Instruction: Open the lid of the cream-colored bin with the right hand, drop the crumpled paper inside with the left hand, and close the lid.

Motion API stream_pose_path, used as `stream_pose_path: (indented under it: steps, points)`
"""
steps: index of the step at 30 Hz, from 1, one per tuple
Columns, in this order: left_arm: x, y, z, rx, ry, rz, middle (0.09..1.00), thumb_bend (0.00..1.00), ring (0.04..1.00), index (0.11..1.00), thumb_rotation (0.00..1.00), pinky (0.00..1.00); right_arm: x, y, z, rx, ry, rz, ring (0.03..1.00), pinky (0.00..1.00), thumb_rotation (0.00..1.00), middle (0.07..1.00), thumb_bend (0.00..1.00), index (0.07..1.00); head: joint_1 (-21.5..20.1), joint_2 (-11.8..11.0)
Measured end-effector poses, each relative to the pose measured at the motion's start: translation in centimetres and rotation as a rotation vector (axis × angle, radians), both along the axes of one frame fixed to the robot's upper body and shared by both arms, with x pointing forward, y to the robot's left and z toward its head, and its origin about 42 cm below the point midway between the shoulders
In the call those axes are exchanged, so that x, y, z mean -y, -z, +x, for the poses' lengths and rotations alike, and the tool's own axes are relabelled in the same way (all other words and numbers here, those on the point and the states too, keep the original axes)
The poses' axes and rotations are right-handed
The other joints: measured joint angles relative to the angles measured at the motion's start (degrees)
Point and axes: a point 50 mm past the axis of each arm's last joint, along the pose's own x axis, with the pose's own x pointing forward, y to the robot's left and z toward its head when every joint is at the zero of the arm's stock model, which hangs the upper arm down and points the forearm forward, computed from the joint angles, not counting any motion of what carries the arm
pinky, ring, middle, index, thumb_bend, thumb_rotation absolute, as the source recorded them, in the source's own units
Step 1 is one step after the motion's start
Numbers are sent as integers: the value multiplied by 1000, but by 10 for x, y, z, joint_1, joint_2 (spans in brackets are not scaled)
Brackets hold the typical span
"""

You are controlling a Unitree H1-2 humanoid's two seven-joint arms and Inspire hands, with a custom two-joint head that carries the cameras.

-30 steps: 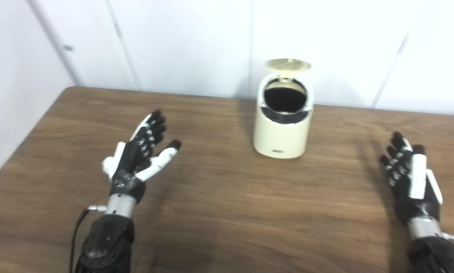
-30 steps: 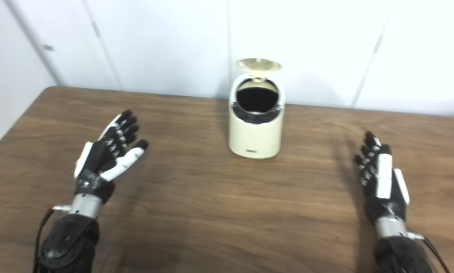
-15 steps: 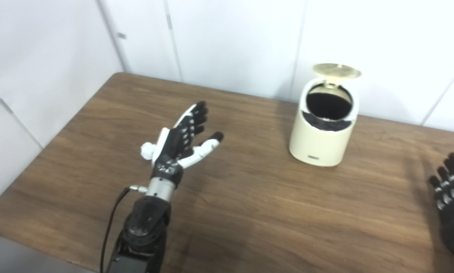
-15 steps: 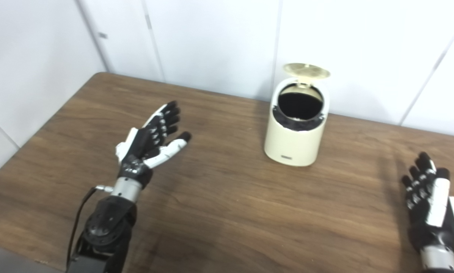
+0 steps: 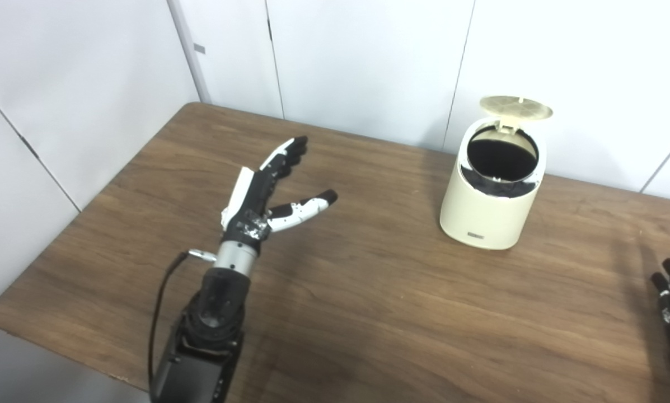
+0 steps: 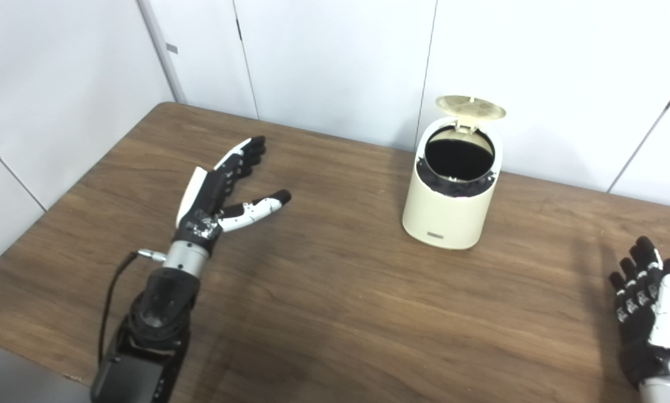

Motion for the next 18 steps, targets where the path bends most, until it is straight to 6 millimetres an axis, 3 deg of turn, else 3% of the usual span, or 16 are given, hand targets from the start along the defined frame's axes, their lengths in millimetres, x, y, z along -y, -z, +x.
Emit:
stream_pose_path:
  steps: [6,10,18]
  points:
    - [-33,-22,1,-20,-28,158,910,846,905,900,177,884,-2,-1,-1,-5,13,11,1000,1000,1000,991,521,957,-2,3]
    - [-39,-33,1,-41,-27,234,896,848,873,876,212,820,-3,0,-1,-6,14,20,1000,1000,1000,998,510,964,-4,10]
    - [-50,-45,-2,-156,-56,398,931,862,914,905,315,824,-5,-4,-1,-20,6,20,1000,1000,1000,997,506,956,4,11]
